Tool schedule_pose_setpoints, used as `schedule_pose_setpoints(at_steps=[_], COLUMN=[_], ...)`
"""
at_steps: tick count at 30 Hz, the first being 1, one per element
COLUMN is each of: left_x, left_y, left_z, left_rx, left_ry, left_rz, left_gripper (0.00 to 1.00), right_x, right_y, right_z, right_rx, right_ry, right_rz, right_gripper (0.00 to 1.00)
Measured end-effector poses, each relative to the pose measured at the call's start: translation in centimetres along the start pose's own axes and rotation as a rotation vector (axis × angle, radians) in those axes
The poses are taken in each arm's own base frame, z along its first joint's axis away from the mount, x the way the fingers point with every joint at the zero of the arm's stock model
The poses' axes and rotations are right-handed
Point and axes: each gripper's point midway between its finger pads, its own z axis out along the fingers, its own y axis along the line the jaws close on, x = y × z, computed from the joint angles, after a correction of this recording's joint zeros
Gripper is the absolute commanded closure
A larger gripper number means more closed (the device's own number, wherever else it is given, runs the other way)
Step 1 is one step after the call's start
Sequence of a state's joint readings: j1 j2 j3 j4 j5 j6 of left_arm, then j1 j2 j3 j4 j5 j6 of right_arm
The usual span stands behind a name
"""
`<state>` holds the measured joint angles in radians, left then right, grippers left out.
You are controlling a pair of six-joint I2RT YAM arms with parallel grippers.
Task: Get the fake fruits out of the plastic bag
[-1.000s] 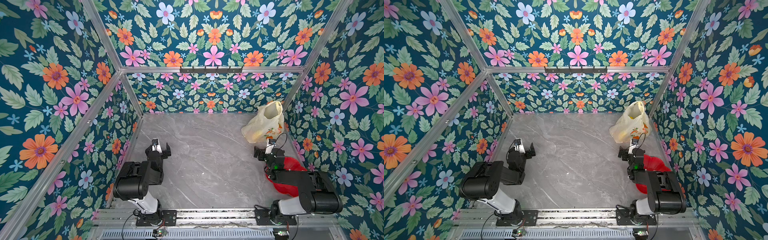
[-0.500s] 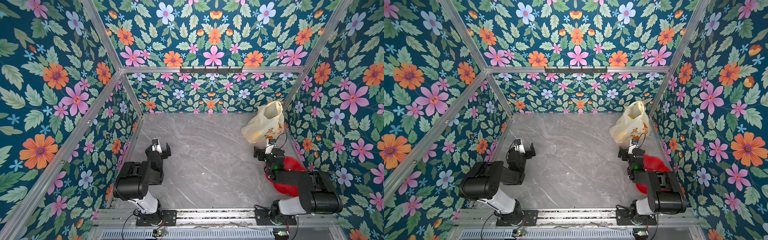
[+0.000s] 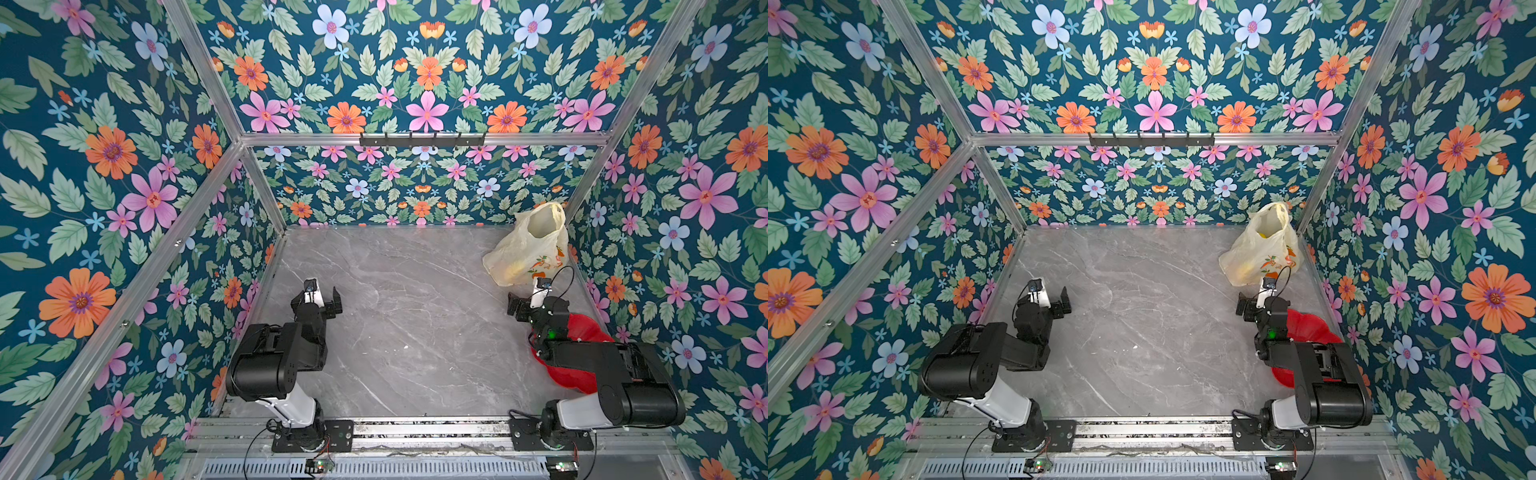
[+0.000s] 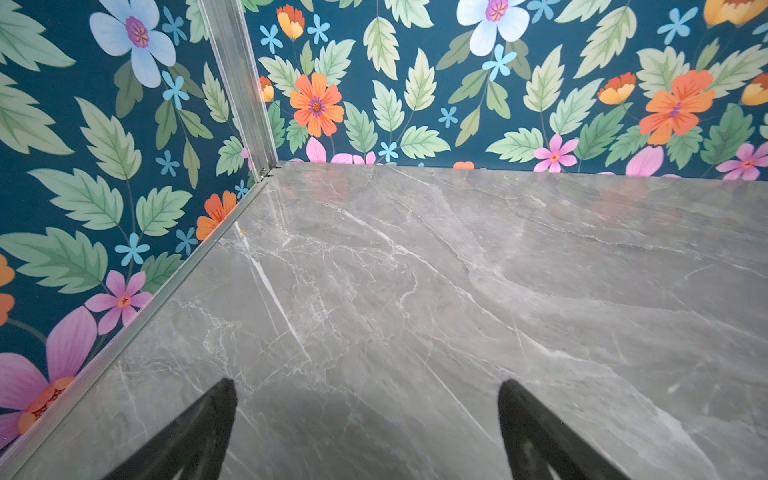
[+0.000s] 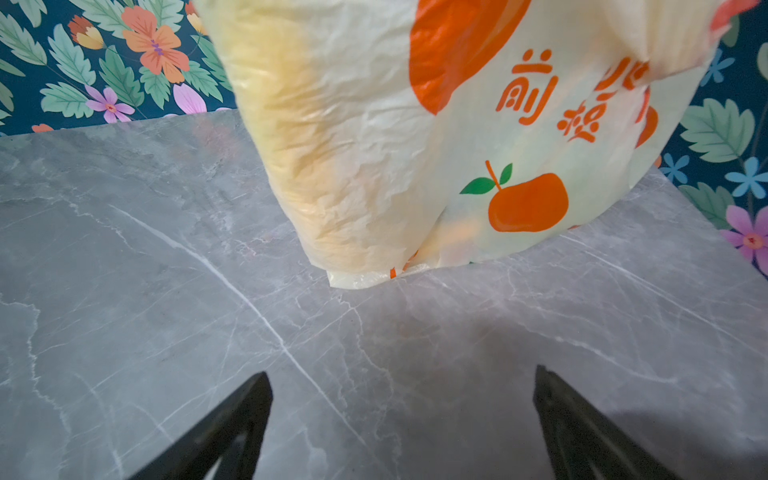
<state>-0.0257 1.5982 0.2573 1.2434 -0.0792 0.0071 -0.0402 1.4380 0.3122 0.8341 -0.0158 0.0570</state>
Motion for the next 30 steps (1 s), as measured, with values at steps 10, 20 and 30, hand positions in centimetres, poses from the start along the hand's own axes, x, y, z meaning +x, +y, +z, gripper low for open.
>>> schedule_pose_setpoints(at_steps=[10,20,30], left_x=[-8.4,-13.9,-5.7], left_y=[-1.2,0.5,0.3], left_z=[-4.7,-7.7,-8.8], left_rx=[0.041,0.004,-0.062], left_ry=[-0.212,-0.128,0.209], left_rz=[-0.039,-0.453,-0.576], left_gripper=[0.00,0.00,0.00], right_x=[-3.8,-14.3,-11.7], right_y=[0.8,2.1,0.1], right_z=[-2.4,-11.1,-15.7], right_rx=[-0.023,-0.034,0.051], right_ry=[-0.100,-0.263,-0.183], right_rz=[-0.012,0.211,0.408], right_gripper=[0.01,0.01,0.01])
